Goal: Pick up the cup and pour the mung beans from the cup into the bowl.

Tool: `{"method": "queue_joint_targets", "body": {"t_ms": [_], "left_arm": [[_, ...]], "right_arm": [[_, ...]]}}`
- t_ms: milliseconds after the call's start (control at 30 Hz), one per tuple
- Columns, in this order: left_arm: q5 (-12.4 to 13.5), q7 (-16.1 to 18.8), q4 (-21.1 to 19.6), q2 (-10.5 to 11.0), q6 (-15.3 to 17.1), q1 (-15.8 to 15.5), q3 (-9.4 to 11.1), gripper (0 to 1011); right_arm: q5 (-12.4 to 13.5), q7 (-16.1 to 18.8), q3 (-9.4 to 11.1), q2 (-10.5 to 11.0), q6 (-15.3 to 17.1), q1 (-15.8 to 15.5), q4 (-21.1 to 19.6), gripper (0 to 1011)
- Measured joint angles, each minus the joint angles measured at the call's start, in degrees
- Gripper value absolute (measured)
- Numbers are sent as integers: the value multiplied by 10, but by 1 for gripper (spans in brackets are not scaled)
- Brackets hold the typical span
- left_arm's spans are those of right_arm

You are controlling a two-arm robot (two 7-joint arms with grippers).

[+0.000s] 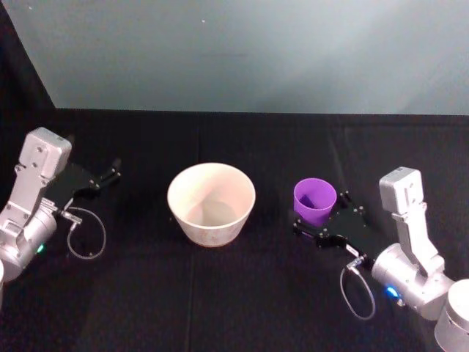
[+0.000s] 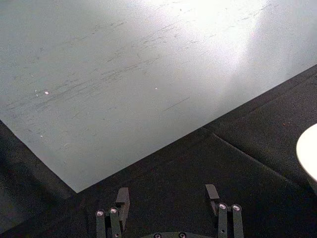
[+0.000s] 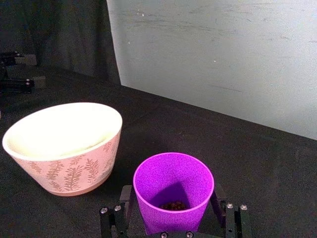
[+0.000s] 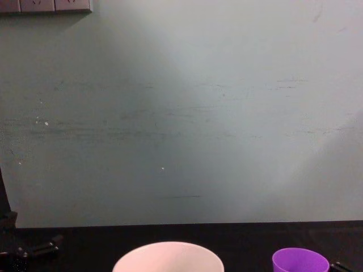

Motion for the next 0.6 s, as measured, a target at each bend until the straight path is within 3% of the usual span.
{"method": "queue_joint_targets", "body": {"t_ms": [433,600], "left_arm": [[0,0,0,0,0,0,0,1000],[0,0,0,0,0,0,0,1000]], "right_arm": [[-18,0,9,-28,-11,8,22,997],[-21,4,17,-34,-11,5,24,883]]}}
